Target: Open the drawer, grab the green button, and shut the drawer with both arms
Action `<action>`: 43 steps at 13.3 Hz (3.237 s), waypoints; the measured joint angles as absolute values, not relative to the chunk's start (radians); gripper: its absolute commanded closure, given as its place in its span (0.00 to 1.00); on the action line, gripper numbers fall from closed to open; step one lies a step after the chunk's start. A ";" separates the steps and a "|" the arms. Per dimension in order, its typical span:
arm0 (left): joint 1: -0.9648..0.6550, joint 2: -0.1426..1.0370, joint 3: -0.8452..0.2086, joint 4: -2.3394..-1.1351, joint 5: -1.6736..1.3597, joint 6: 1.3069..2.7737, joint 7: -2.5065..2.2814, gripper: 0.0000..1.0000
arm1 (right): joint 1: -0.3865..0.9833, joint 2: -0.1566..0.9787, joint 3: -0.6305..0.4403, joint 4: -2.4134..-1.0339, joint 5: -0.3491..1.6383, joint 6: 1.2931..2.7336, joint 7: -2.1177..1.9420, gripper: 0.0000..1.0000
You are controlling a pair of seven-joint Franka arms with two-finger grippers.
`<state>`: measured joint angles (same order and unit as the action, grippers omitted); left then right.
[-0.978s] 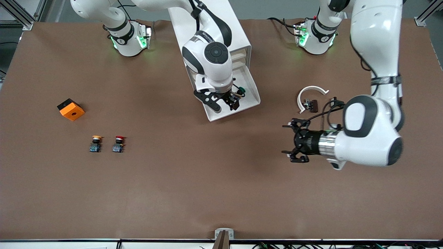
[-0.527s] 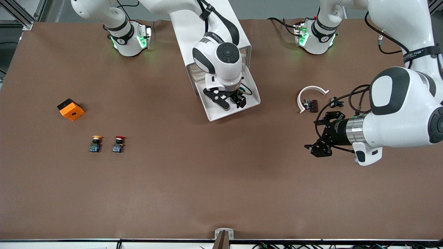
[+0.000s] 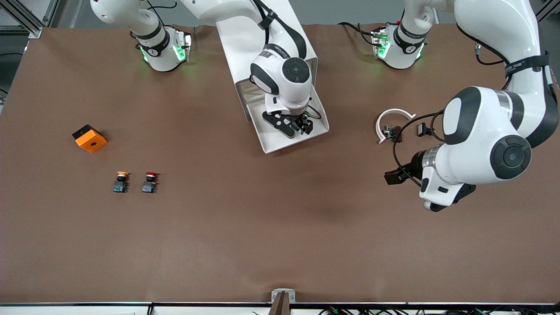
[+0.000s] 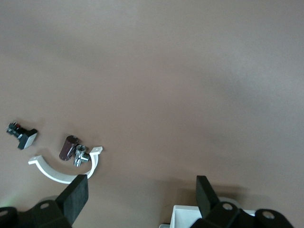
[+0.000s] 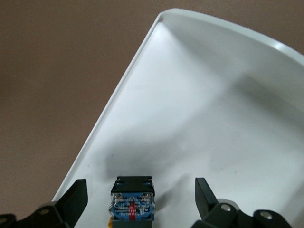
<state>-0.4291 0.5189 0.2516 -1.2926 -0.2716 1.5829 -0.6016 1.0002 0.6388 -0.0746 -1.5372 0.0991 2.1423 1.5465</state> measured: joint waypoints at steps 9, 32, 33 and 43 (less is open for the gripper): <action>-0.454 0.334 0.146 -1.760 -0.246 1.909 -0.527 0.00 | 1.012 0.654 -0.075 -1.523 0.098 2.162 1.556 0.00; -0.472 0.286 0.078 -1.928 -0.246 1.994 -0.555 0.00 | 0.951 0.668 -0.095 -1.339 0.099 1.995 1.545 1.00; -0.474 0.293 0.078 -1.929 -0.246 2.015 -0.563 0.00 | 0.929 0.664 -0.095 -1.305 0.099 1.959 1.510 1.00; -0.552 0.384 0.036 -1.931 -0.246 2.128 -0.801 0.00 | 0.650 0.564 -0.104 -1.313 0.099 1.838 0.852 1.00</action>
